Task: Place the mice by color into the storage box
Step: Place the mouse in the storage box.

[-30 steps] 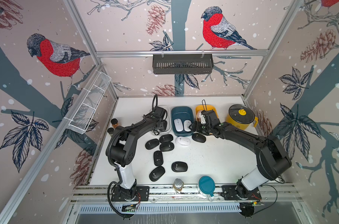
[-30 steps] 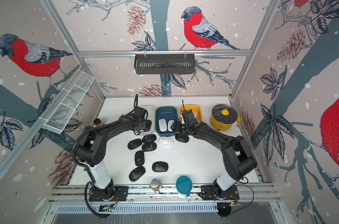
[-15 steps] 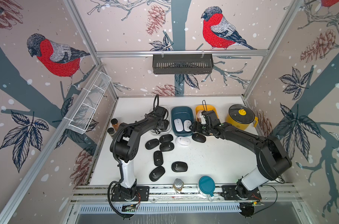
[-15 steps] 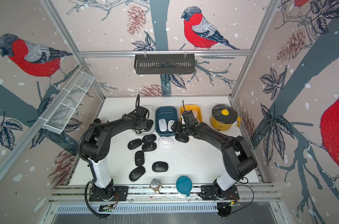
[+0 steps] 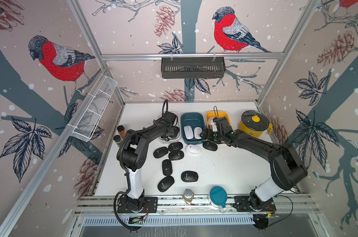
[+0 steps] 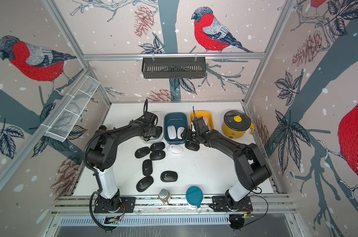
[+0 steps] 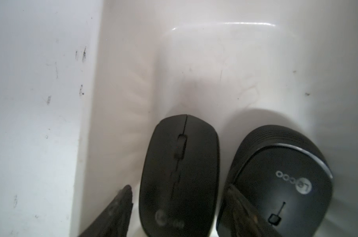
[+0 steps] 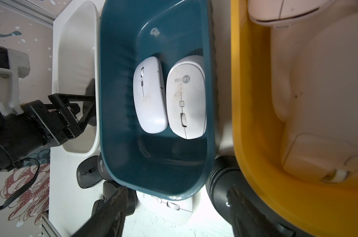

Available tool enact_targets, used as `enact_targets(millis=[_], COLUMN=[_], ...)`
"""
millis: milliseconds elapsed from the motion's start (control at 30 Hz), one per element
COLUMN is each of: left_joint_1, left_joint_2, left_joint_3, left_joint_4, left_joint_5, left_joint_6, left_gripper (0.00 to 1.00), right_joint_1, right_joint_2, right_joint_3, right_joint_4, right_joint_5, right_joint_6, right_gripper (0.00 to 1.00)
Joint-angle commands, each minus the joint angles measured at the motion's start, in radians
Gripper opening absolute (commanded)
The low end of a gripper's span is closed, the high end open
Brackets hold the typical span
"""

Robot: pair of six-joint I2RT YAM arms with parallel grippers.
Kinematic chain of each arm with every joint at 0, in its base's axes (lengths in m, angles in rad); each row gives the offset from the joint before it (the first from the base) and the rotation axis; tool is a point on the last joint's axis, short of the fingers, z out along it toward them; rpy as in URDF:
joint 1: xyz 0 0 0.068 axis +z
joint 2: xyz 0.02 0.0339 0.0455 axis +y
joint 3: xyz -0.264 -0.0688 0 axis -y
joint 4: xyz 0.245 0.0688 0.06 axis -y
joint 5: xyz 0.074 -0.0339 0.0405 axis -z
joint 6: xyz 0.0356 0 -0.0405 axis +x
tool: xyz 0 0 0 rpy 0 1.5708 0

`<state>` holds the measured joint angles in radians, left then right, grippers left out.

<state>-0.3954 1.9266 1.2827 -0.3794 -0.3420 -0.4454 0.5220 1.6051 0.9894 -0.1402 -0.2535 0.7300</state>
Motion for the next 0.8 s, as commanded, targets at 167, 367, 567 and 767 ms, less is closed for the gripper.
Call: enact_targets(millis=[167,367,567,767], left_joint_1=[-0.001,0.000,-0.008,-0.053], left_joint_2=[-0.055,-0.182,-0.339,-0.551], left_joint_3=[0.039,0.055,0.026,-0.121], left_joint_4=[-0.001,0.002,-0.028,-0.018], left_joint_5=[-0.001,0.009,0.051,0.073], left_joint_6=[-0.016,-0.017,-0.010,0.019], left_gripper=[0.76,0.75,0.75,0.75], right_joint_1=[-0.001,0.003,0.019,0.039], right_joint_2=[-0.012,-0.039,-0.065,-0.098], right_joint_3=[0.000,0.010,0.005,-0.018], right_joint_4=[0.004,-0.021,-0.030,-0.029], right_joint_5=[0.013,0.055,0.103,0.118], right_joint_6=[-0.002,-0.034,-0.059,-0.059], right_gripper=[0.78,0.78,0.78,0.78])
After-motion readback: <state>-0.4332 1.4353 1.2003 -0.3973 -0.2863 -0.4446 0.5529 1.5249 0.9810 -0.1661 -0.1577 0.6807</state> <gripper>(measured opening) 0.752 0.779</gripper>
